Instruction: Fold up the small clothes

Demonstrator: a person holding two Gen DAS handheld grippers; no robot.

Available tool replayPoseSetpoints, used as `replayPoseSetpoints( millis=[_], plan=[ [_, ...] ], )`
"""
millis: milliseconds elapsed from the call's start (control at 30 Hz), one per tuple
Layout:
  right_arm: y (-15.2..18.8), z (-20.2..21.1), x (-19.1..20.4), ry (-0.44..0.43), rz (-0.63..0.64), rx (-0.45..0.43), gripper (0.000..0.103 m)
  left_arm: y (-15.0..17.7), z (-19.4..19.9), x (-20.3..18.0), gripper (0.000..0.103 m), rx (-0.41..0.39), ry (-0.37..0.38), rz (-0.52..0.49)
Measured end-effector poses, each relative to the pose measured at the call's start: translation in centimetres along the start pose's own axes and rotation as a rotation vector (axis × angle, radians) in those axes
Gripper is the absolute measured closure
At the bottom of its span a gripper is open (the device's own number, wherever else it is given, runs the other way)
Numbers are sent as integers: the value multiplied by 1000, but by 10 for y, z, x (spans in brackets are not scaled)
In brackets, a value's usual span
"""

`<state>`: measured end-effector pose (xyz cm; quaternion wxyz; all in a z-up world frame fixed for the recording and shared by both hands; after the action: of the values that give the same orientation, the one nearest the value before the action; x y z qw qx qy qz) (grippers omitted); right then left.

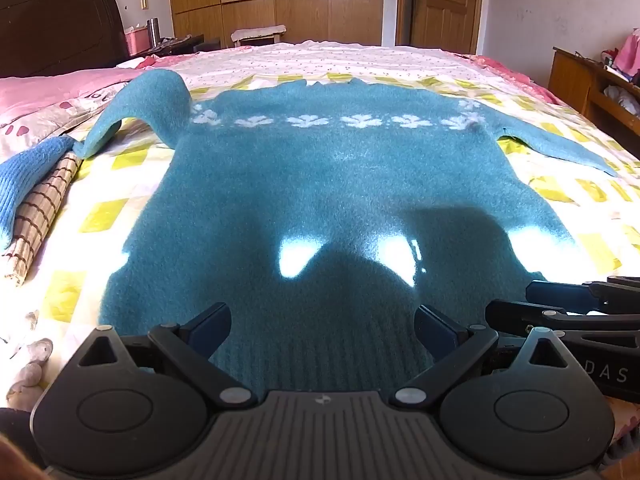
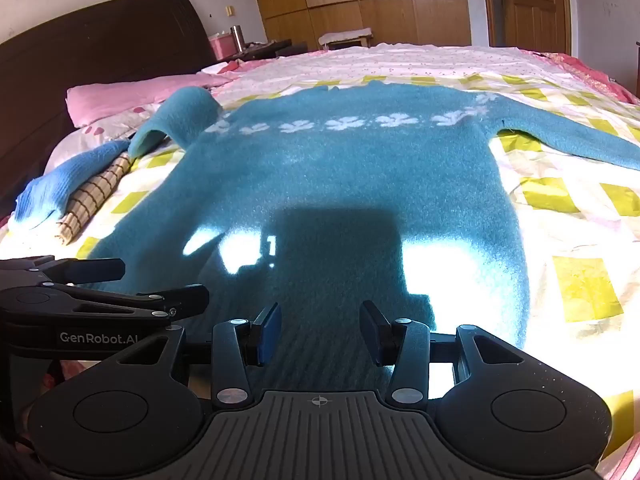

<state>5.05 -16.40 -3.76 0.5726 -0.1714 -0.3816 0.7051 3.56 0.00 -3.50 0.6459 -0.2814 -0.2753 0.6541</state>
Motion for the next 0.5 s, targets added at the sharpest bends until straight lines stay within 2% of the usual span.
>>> replayPoseSetpoints(
  millis=[500],
  plan=[
    [-1, 3, -1, 5, 4, 7, 60, 6, -4, -5, 0, 8, 0, -1]
  ],
)
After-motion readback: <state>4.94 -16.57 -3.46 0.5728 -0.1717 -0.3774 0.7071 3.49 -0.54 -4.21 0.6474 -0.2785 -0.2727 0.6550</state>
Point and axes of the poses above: each gripper's, at about its wrist camera, not at the fingertips, and z roughly against the way its jaws point, x to its left, y to its underside, the point moved 5 cm from there along -z, roughly the way its jaws point, and after that the axes turned 1 degree about -x, right-handed, at the moved point
